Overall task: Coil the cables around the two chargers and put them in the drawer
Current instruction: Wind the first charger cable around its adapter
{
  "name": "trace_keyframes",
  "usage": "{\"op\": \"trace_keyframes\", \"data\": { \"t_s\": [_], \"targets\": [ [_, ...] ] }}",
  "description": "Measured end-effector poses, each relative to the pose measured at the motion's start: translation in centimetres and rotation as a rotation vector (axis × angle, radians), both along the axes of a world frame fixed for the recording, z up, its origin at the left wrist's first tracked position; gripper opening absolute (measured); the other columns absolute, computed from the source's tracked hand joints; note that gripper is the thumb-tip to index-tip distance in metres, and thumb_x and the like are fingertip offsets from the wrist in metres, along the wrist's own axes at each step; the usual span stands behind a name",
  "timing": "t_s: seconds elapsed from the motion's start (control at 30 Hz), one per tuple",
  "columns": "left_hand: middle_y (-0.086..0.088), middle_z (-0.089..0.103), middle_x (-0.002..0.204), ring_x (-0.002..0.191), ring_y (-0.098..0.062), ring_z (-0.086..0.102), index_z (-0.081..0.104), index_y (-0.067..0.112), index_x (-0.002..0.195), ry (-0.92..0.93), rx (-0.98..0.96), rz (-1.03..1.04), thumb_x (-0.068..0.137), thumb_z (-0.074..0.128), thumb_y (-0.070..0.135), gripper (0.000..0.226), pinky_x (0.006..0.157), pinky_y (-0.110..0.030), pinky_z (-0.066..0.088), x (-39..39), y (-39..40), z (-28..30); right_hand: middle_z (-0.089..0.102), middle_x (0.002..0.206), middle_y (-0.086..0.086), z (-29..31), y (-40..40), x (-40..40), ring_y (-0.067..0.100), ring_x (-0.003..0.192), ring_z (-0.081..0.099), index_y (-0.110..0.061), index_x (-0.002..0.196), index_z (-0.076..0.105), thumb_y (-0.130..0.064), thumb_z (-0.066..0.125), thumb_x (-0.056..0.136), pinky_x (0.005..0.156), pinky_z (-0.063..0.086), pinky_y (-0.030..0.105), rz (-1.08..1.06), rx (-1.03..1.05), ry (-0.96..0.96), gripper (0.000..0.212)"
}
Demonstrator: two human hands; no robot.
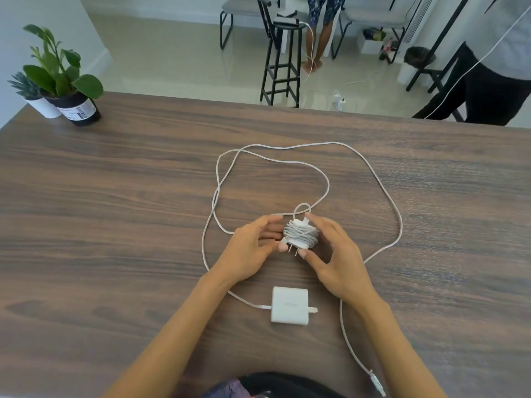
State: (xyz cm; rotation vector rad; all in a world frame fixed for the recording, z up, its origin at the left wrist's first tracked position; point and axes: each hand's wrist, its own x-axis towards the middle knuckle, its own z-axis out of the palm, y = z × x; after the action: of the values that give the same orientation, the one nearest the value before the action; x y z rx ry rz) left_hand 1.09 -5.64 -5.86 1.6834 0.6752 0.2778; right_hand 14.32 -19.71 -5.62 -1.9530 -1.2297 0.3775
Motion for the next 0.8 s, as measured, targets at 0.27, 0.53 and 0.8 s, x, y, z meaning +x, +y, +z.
{"op": "trace_keyframes", "data": {
  "t_s": [0.27,0.53,0.8],
  "targets": [
    [-0.003,0.065,0.117,0.105,-0.007,0.063,0.056,0.014,0.127,-0.035,0.065,-0.021,0.08,0.069,0.0,0.051,0.09,-0.015,0.049,2.7,-0.9,-0.3,0.062,0.11,-0.026,-0.7,-1.2,0.9,-0.016,0.103,0.055,-0.035,0.126,0.055,-0.009,0.074,0.076,0.089,0.033,-0.001,-0.162,-0.013,0.18,0.059],
    [-0.006,0.065,0.119,0.101,-0.002,0.061,0.053,0.009,0.131,-0.094,0.099,-0.018,0.083,0.067,0.004,0.049,0.088,-0.005,0.043,9.0,-3.0,-0.9,0.066,0.117,-0.009,-2.1,-2.0,5.1,-0.005,0.106,0.06,-0.025,0.136,0.047,0.001,0.058,0.086,0.092,0.04,0.007,-0.313,0.029,0.167,0.057],
    [-0.012,0.059,0.13,0.119,-0.023,0.056,0.041,0.01,0.14,-0.053,0.219,-0.055,0.092,0.055,0.008,0.05,0.105,-0.031,0.04,16.9,-2.2,-1.5,0.066,0.118,0.002,-0.9,0.0,12.7,0.014,0.109,0.061,-0.019,0.137,0.044,0.003,0.052,0.088,0.09,0.04,0.018,-0.345,-0.043,-0.013,0.055]
  ]
}}
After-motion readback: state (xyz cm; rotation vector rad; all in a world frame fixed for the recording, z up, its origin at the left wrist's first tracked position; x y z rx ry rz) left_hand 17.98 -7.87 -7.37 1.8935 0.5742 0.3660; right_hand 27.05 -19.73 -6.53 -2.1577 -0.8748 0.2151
